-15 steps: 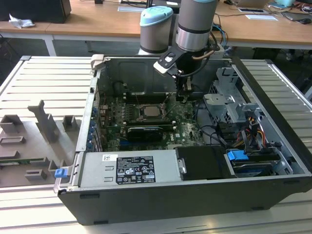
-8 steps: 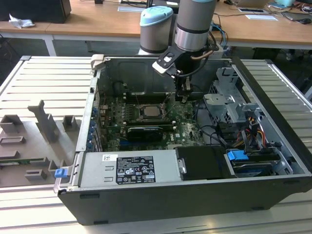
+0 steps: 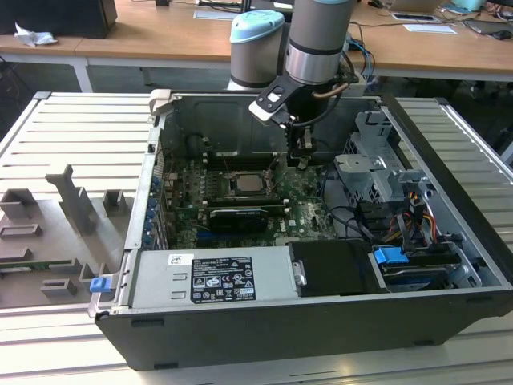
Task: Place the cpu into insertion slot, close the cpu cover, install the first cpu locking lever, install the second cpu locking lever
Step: 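Close the cpu cover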
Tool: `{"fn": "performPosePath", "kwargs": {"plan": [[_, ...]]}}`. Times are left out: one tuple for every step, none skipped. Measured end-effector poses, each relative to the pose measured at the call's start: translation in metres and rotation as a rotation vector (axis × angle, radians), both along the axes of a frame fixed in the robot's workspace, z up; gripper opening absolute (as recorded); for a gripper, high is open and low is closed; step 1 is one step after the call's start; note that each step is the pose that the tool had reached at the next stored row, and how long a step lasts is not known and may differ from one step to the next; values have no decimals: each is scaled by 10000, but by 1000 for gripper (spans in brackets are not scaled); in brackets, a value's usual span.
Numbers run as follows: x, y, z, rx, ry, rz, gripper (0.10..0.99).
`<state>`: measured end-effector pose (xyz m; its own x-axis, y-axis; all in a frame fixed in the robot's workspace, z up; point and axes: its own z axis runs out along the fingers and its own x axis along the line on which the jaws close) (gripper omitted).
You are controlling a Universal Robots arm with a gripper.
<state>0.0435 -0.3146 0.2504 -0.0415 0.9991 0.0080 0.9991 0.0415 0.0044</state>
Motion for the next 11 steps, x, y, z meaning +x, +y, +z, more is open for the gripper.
{"fn": "performPosePath", "kwargs": {"plan": [[-3,0,0,0,0,0,106],[-7,0,0,0,0,0,106],[-9,0,0,1,0,0,106],[-13,0,0,0,0,0,106],[-15,0,0,0,0,0,106],[-17,0,0,0,0,0,106],[-20,0,0,1,0,0,106],[-22,0,0,0,0,0,106],[-25,0,0,0,0,0,106],[-27,0,0,0,0,0,106],[-29,0,0,0,0,1,106]]}}
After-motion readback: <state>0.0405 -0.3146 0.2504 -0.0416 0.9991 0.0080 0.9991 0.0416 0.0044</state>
